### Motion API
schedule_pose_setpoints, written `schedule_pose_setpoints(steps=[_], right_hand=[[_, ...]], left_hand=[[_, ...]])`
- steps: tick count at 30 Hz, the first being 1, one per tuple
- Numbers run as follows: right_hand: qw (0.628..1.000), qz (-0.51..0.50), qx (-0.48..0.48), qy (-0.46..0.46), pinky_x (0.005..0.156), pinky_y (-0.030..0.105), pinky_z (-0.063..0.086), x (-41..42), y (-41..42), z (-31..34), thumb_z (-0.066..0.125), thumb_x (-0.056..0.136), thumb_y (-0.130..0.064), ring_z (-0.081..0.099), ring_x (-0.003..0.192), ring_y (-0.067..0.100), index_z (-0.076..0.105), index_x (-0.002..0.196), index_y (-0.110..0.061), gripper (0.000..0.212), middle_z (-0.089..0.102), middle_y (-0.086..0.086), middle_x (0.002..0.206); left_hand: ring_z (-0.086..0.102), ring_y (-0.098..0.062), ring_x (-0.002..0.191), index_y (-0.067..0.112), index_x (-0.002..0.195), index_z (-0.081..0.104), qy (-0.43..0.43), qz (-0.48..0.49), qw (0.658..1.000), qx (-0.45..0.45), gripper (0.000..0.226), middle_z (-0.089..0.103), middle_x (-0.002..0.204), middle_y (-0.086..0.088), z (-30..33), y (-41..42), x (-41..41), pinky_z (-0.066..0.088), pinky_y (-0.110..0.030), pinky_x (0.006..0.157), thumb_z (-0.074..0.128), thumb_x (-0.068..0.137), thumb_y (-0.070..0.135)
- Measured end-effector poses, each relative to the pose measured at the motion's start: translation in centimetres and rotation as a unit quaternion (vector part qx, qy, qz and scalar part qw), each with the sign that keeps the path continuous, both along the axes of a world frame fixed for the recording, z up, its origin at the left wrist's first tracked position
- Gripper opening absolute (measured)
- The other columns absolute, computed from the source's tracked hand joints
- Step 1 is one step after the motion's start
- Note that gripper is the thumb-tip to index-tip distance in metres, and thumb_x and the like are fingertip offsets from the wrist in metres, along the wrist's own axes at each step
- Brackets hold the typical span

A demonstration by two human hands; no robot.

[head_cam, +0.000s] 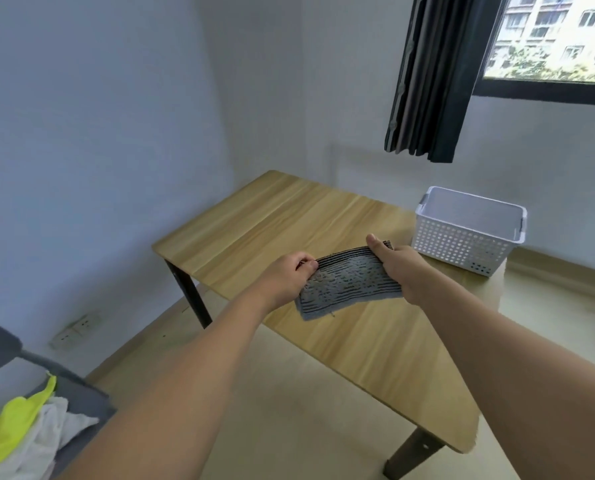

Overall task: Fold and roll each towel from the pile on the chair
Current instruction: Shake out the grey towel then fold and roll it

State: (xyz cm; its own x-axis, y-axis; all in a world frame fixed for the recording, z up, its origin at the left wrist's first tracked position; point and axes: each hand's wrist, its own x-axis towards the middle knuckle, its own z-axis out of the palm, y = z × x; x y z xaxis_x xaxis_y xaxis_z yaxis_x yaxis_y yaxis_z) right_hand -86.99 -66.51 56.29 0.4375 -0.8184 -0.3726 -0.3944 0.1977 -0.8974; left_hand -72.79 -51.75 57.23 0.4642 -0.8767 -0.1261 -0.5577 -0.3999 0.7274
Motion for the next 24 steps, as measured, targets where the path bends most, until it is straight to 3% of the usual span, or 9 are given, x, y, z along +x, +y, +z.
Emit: schedule_pose_setpoints(steps=[3, 5, 8, 11, 16, 18, 21, 24], right_hand=[[0.999, 0.036, -0.009, -0.002, 0.067, 0.028, 0.048, -2.0, -3.2, 0.5, 0.06, 0.08, -0.062, 0.062, 0.083, 0.022, 0.063, 0.107, -0.003, 0.064, 0.066, 0.009, 0.097], [0.999, 0.045, -0.023, 0.006, 0.077, 0.032, 0.051, -3.0, -5.8, 0.5, 0.059, 0.08, -0.063, 0.063, 0.087, 0.024, 0.063, 0.106, -0.005, 0.063, 0.066, 0.009, 0.098], [0.997, 0.054, -0.053, 0.024, 0.092, 0.043, 0.051, -4.7, -10.2, 0.1, 0.057, 0.078, -0.067, 0.064, 0.094, 0.028, 0.065, 0.103, -0.009, 0.064, 0.068, 0.01, 0.101], [0.993, 0.093, -0.058, 0.033, 0.093, 0.045, 0.052, -7.3, -15.4, 0.1, 0.058, 0.081, -0.064, 0.066, 0.095, 0.028, 0.066, 0.103, -0.01, 0.059, 0.069, 0.011, 0.103], [0.959, 0.247, 0.14, 0.011, 0.093, 0.042, 0.05, -12.2, -26.1, 1.7, 0.053, 0.096, -0.031, 0.062, 0.107, 0.028, 0.056, 0.122, -0.005, 0.037, 0.063, 0.014, 0.123], [0.948, 0.266, 0.174, 0.032, 0.091, 0.042, 0.049, -13.6, -29.9, 2.5, 0.049, 0.096, -0.02, 0.061, 0.102, 0.029, 0.053, 0.12, -0.001, 0.031, 0.063, 0.016, 0.118], [0.953, 0.274, 0.108, 0.069, 0.084, 0.038, 0.047, -14.3, -34.0, 3.9, 0.043, 0.097, -0.015, 0.06, 0.086, 0.024, 0.055, 0.102, -0.003, 0.017, 0.062, 0.012, 0.098], [0.961, 0.265, -0.023, 0.078, 0.078, 0.035, 0.042, -13.5, -38.1, 5.9, 0.047, 0.093, -0.013, 0.053, 0.084, 0.021, 0.057, 0.09, -0.005, 0.013, 0.057, 0.012, 0.095]], left_hand=[[0.06, -0.019, 0.096, 0.018, 0.111, 0.059, 0.034, 0.015, 0.999, 0.015, 0.025, 0.063, 0.106, -0.001, 0.4, -2.7, -1.6, 0.05, -0.036, 0.081, 0.044, 0.1, 0.035], [0.061, -0.022, 0.099, 0.019, 0.108, 0.057, 0.056, 0.011, 0.998, 0.02, 0.02, 0.063, 0.106, -0.002, 0.4, -5.1, -2.4, 0.052, -0.042, 0.087, 0.046, 0.099, 0.034], [0.059, -0.02, 0.095, 0.022, 0.107, 0.051, 0.044, -0.007, 0.999, 0.006, 0.012, 0.06, 0.102, 0.001, -0.1, -9.3, -4.4, 0.05, -0.04, 0.084, 0.047, 0.098, 0.029], [0.06, -0.02, 0.085, 0.027, 0.104, 0.041, 0.056, -0.01, 0.998, -0.014, 0.005, 0.064, 0.099, 0.0, -0.8, -13.7, -7.6, 0.047, -0.036, 0.076, 0.043, 0.1, 0.024], [0.05, -0.02, 0.07, 0.034, 0.083, 0.042, 0.035, 0.037, 0.998, -0.044, 0.023, 0.064, 0.093, -0.016, -1.7, -21.8, -12.0, 0.041, -0.038, 0.063, 0.036, 0.101, 0.021], [0.046, -0.019, 0.068, 0.034, 0.077, 0.046, 0.023, 0.055, 0.998, -0.032, 0.029, 0.059, 0.083, -0.015, -1.7, -24.7, -13.7, 0.04, -0.037, 0.063, 0.035, 0.099, 0.018], [0.045, -0.018, 0.067, 0.031, 0.079, 0.049, 0.007, 0.067, 0.997, -0.024, 0.029, 0.058, 0.082, -0.004, -0.6, -28.6, -16.4, 0.038, -0.032, 0.063, 0.034, 0.099, 0.016], [0.051, -0.017, 0.072, 0.028, 0.094, 0.048, -0.001, 0.073, 0.996, -0.06, 0.019, 0.063, 0.097, -0.001, 1.1, -32.9, -17.7, 0.039, -0.032, 0.063, 0.034, 0.101, 0.018]])
